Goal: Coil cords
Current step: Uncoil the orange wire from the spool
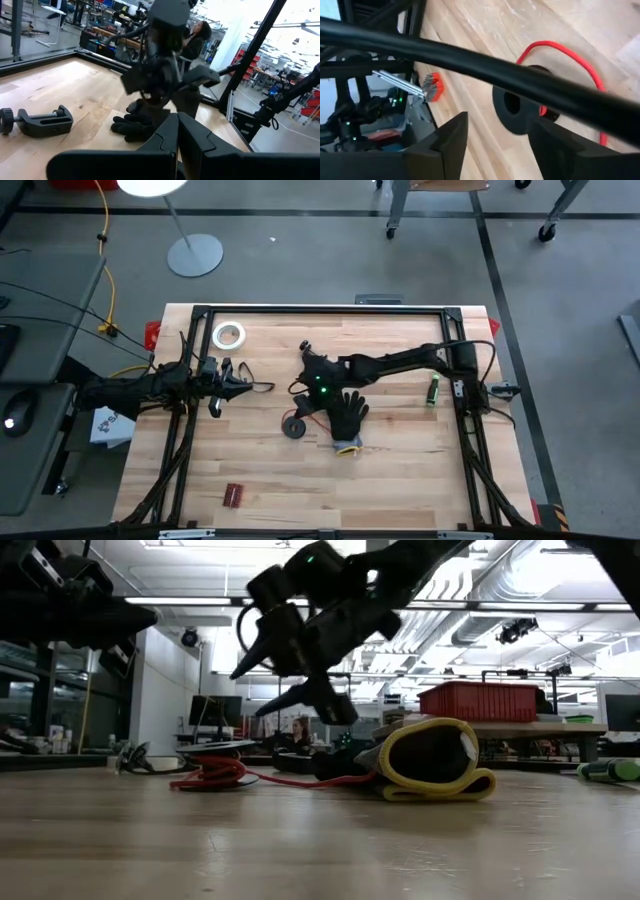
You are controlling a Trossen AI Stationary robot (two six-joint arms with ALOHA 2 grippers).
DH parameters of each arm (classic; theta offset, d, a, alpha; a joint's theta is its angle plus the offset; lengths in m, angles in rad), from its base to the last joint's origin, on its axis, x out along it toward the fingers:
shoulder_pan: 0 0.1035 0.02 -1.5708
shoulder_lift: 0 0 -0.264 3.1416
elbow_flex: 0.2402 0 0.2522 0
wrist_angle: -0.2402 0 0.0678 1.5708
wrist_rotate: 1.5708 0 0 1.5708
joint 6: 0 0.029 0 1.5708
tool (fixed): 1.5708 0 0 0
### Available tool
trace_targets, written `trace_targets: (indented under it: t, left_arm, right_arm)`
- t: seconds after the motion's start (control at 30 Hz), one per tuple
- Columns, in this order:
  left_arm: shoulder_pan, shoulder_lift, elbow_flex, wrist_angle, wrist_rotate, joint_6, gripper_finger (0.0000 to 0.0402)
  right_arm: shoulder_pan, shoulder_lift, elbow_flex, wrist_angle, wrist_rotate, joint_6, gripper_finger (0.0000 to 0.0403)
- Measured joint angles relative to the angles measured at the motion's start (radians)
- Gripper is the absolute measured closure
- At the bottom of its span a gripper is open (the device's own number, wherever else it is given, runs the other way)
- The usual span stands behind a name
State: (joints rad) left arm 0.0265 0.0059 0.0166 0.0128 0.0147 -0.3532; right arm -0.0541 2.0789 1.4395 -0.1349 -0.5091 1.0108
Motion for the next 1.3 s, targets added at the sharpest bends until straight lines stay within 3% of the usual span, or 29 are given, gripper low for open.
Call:
trace_targets:
  t: [0.2,0.4,0.93,1.3]
  left_arm:
    - [0.000,0.000,0.000,0.007,-0.003,0.137,0.0398]
    - [0.000,0.000,0.000,0.007,-0.001,0.120,0.0398]
    - [0.000,0.000,0.000,0.013,-0.001,0.042,0.0398]
    - [0.000,0.000,0.000,0.008,-0.025,0.078,0.0398]
  right_arm:
    - [-0.003,0.038,0.034,-0.094,0.046,-0.067,0.0199]
    - [-0.004,0.037,0.024,-0.087,0.087,-0.078,0.0199]
    - [0.024,0.084,0.024,0.043,0.037,-0.017,0.0200]
    - [0.053,0.092,0.024,0.022,0.145,-0.047,0.0289]
